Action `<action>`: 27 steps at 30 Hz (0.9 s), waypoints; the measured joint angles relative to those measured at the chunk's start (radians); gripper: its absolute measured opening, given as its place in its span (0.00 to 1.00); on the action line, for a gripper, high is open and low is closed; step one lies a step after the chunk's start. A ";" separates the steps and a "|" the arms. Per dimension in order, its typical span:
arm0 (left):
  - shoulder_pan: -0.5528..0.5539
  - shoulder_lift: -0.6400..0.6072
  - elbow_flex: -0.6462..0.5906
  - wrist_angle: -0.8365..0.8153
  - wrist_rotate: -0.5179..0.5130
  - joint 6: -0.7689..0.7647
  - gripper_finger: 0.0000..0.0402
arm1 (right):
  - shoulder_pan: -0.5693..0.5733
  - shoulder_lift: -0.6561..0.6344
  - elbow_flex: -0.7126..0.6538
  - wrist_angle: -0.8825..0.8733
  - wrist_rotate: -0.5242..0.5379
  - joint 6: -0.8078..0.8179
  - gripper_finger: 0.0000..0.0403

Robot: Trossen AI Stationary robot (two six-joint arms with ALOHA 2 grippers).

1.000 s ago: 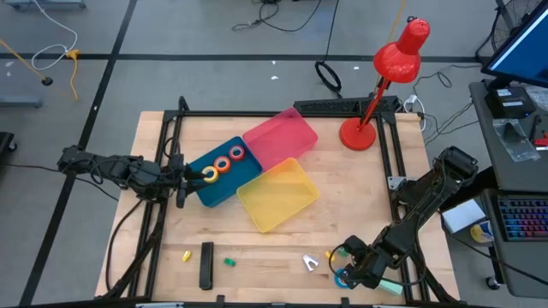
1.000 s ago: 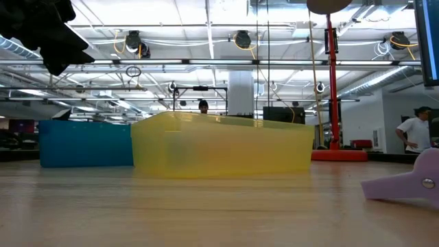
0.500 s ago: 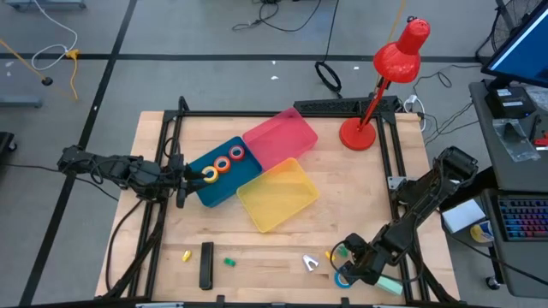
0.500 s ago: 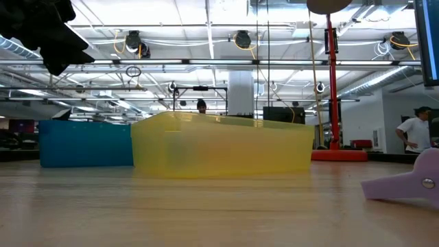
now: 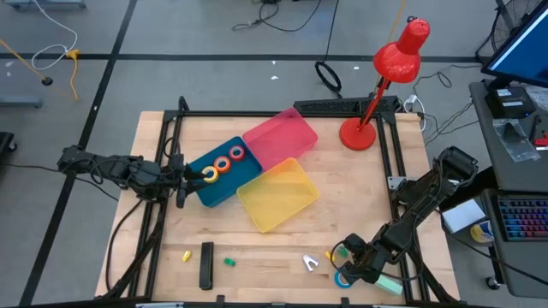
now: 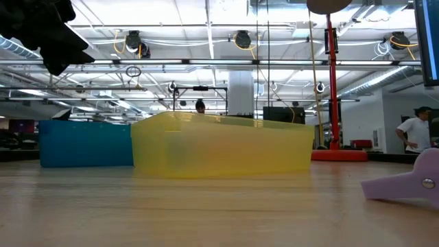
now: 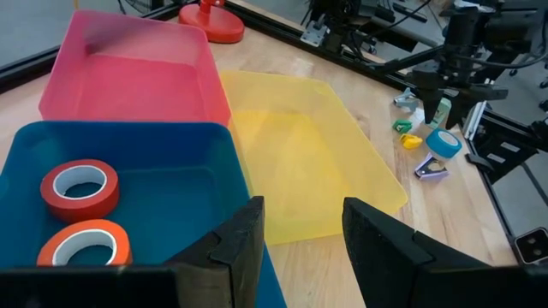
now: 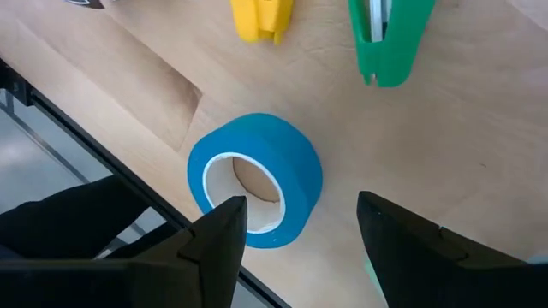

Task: Pick and place Stapler, Stapler remover, tape
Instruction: Put the blue tape into the blue bin

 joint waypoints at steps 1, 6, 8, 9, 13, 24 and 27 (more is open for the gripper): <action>0.000 0.000 0.000 0.000 0.000 0.000 0.40 | 0.000 0.000 0.000 -0.001 -0.004 -0.007 0.54; 0.000 0.000 0.000 0.000 0.000 0.002 0.40 | 0.000 0.016 0.000 -0.014 -0.049 -0.041 0.54; 0.000 0.000 0.000 0.000 0.000 0.003 0.40 | 0.000 0.035 0.000 -0.005 -0.069 -0.051 0.54; 0.000 0.000 0.000 0.000 0.000 0.003 0.40 | 0.000 0.046 0.000 0.005 -0.080 -0.056 0.54; 0.000 0.000 0.000 0.001 -0.001 0.003 0.40 | -0.001 0.088 0.002 0.048 -0.104 -0.062 0.54; 0.000 0.000 0.000 0.001 -0.060 0.003 0.40 | -0.001 0.112 0.003 0.038 -0.086 -0.070 0.54; 0.000 0.000 0.000 0.001 -0.060 0.003 0.40 | 0.000 0.112 0.003 0.014 -0.046 -0.061 0.54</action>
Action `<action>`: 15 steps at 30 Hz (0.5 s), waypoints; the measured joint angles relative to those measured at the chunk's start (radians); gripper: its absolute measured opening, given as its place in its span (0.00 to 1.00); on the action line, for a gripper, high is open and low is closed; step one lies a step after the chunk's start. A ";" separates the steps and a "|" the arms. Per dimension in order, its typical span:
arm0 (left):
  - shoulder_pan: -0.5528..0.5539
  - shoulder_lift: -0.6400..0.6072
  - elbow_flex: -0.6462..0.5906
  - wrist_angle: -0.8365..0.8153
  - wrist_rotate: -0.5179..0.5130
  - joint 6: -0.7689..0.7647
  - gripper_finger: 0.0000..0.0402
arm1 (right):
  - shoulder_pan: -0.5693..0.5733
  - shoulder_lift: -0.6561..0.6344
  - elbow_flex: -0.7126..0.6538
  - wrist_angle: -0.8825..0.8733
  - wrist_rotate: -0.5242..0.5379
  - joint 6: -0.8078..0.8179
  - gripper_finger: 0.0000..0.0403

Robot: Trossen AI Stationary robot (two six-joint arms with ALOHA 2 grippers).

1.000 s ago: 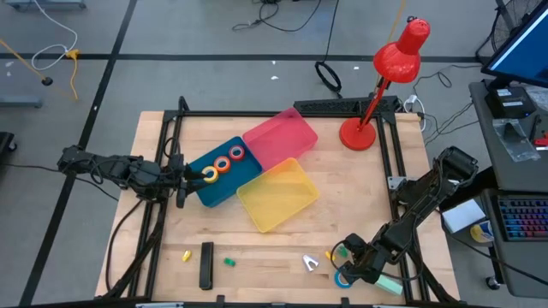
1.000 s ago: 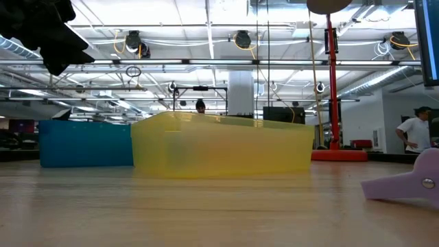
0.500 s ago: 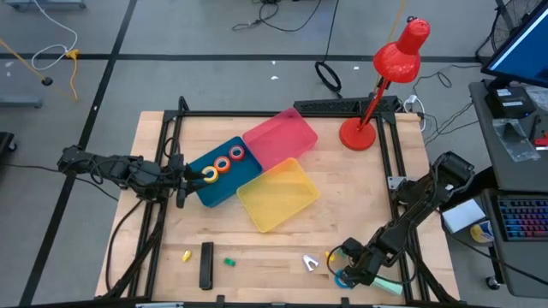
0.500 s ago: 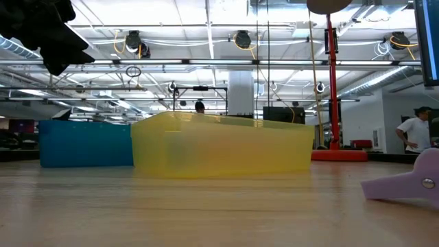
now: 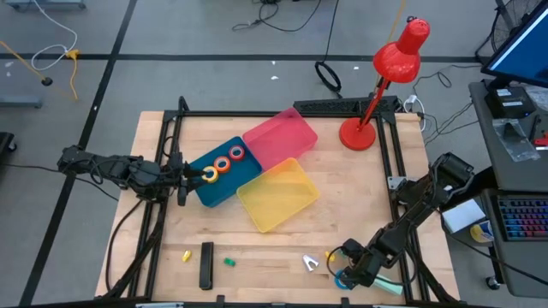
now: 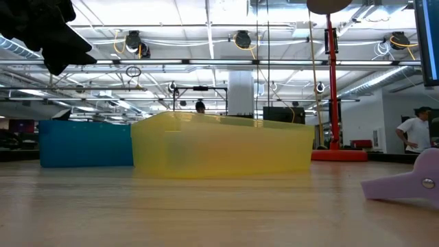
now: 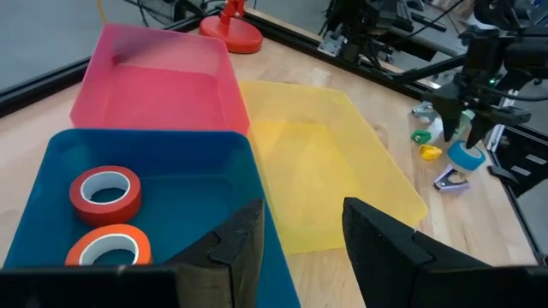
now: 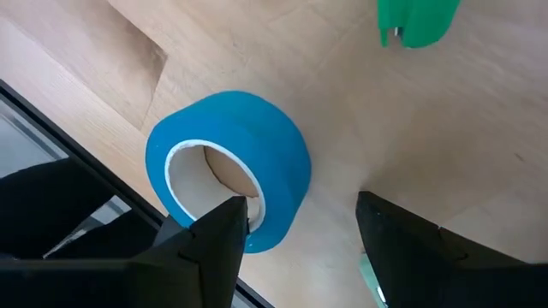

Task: Pick and place Stapler, Stapler remover, tape
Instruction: Put the blue tape into the blue bin

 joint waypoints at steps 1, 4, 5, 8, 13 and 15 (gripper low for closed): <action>0.000 0.000 0.000 0.000 0.000 -0.001 0.40 | 0.000 0.000 0.000 -0.010 0.010 0.003 0.54; 0.000 0.000 0.000 0.000 0.000 -0.002 0.40 | -0.007 0.001 0.000 -0.042 0.007 0.006 0.51; 0.000 0.000 0.000 0.000 0.000 -0.004 0.40 | -0.007 0.002 -0.001 -0.049 0.009 0.015 0.50; 0.000 0.000 0.000 0.000 0.000 -0.019 0.40 | -0.007 0.003 -0.001 -0.077 0.018 0.037 0.46; 0.000 0.000 0.000 0.000 0.000 -0.031 0.40 | -0.007 0.003 -0.002 -0.088 0.019 0.053 0.37; 0.000 0.000 0.000 0.000 0.000 -0.031 0.40 | -0.007 0.003 -0.002 -0.090 0.019 0.057 0.34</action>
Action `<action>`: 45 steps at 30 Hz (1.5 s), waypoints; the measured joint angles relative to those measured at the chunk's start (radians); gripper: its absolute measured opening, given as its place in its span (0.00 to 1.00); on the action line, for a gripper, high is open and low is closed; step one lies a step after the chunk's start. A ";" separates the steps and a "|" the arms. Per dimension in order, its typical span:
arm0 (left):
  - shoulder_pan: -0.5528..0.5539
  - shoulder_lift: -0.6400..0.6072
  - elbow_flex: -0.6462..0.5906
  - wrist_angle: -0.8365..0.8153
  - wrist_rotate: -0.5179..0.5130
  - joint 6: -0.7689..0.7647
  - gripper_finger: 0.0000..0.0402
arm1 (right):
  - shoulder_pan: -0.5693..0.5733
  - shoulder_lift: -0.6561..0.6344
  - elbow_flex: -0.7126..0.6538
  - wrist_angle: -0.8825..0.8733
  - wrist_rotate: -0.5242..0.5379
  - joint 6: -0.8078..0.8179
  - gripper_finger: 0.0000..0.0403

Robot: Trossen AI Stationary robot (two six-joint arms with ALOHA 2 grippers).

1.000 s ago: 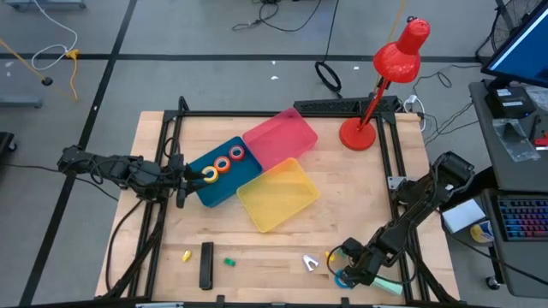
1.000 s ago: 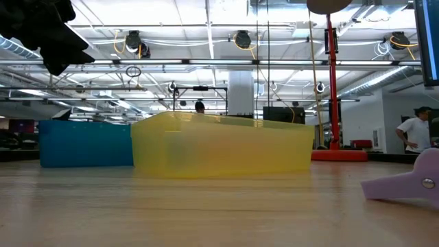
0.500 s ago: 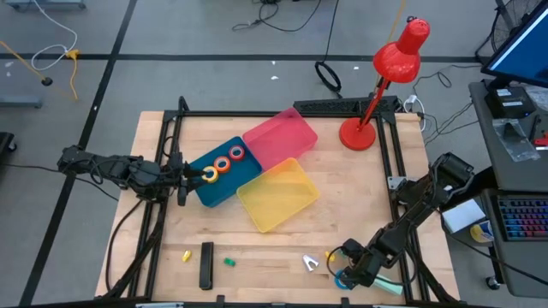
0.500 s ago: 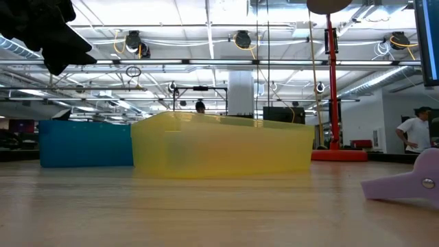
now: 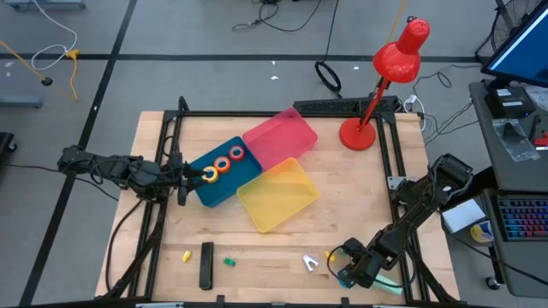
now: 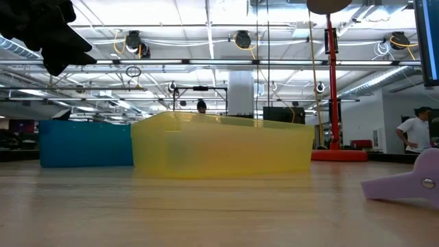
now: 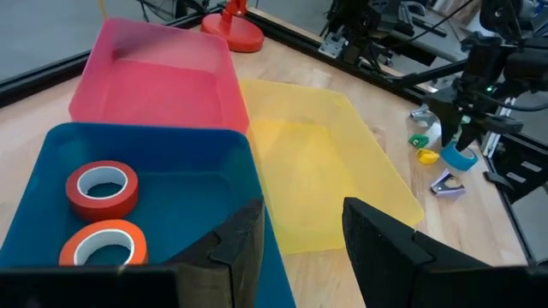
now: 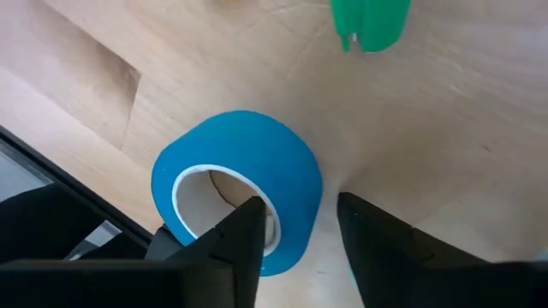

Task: Pick and place Stapler, Stapler remover, tape
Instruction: Put the blue tape into the blue bin

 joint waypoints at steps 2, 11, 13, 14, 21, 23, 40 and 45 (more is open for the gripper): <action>0.000 0.000 0.000 0.006 0.000 0.000 0.40 | 0.000 0.000 0.000 -0.002 -0.001 0.007 0.30; 0.000 0.000 0.000 0.106 0.000 0.000 0.40 | 0.000 -0.002 -0.001 0.060 -0.002 0.005 0.08; 0.000 0.000 0.000 0.138 0.000 0.000 0.40 | 0.000 -0.005 -0.003 0.077 -0.003 -0.008 0.08; 0.000 0.000 0.000 0.160 0.000 0.000 0.40 | 0.000 -0.009 -0.003 0.083 -0.004 -0.014 0.08; 0.000 0.000 0.000 0.327 0.000 -0.054 0.40 | -0.005 -0.097 -0.007 0.151 0.115 -0.086 0.08; 0.000 0.000 0.000 0.365 0.000 -0.068 0.40 | -0.007 -0.134 -0.005 0.193 0.175 -0.133 0.08; -0.017 0.318 0.000 0.693 0.121 -0.227 0.40 | -0.390 -0.303 -0.003 0.527 0.430 -0.870 0.08; -0.041 0.490 0.000 0.908 0.140 -0.201 0.40 | -0.504 -0.294 -0.003 0.678 0.427 -1.039 0.08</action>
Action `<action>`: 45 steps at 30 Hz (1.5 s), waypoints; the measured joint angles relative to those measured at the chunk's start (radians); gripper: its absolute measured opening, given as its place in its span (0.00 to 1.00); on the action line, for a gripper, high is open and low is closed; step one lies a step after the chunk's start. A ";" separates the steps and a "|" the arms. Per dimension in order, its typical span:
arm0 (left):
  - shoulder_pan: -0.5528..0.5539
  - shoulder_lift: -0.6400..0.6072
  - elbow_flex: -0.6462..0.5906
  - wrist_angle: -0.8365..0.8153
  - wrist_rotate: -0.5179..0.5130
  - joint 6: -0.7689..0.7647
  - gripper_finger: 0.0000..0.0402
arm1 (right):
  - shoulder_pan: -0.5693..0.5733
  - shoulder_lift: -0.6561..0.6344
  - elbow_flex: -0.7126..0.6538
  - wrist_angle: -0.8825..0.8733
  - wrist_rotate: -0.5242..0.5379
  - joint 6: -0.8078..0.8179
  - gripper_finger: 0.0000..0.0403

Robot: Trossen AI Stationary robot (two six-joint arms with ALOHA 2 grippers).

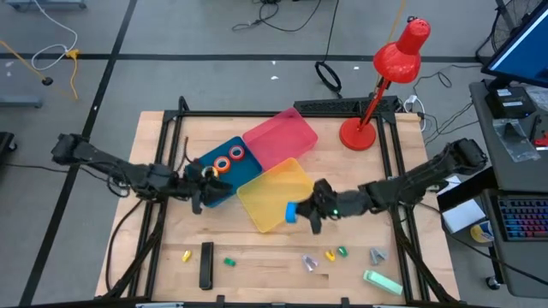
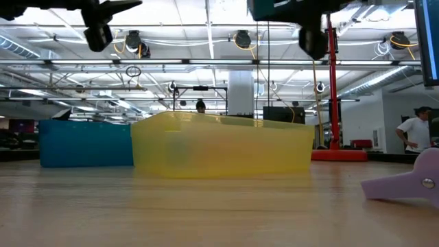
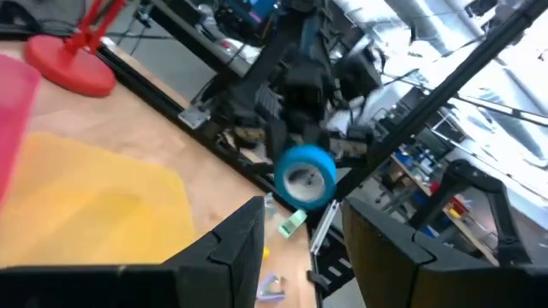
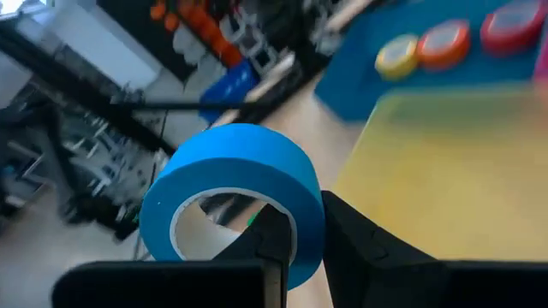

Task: Pick and place Stapler, Stapler remover, tape
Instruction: Put the blue tape into the blue bin

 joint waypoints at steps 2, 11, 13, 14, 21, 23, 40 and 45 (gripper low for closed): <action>-0.007 0.065 0.000 0.076 0.000 0.002 0.40 | -0.035 -0.001 0.000 0.033 0.000 -0.026 0.09; -0.010 0.323 0.029 0.382 -0.001 -0.030 0.40 | -0.132 0.000 0.000 0.058 -0.001 -0.065 0.09; -0.008 0.370 0.067 0.386 -0.001 -0.034 0.40 | -0.145 0.000 0.000 0.058 -0.002 -0.064 0.09; -0.008 0.393 0.089 0.386 -0.001 -0.033 0.40 | -0.149 0.000 0.000 0.059 -0.002 -0.064 0.09; 0.017 0.538 0.261 0.367 0.031 0.017 0.40 | -0.177 0.000 0.001 0.070 -0.020 -0.063 0.09; 0.031 0.570 0.296 0.356 0.059 0.020 0.40 | -0.182 0.000 0.001 0.076 -0.047 -0.064 0.09; 0.078 0.631 0.368 0.223 0.076 -0.052 0.40 | -0.187 0.000 0.002 0.094 -0.111 -0.049 0.09; 0.101 0.631 0.368 0.220 0.075 -0.055 0.40 | -0.189 0.001 0.002 0.116 -0.110 -0.035 0.09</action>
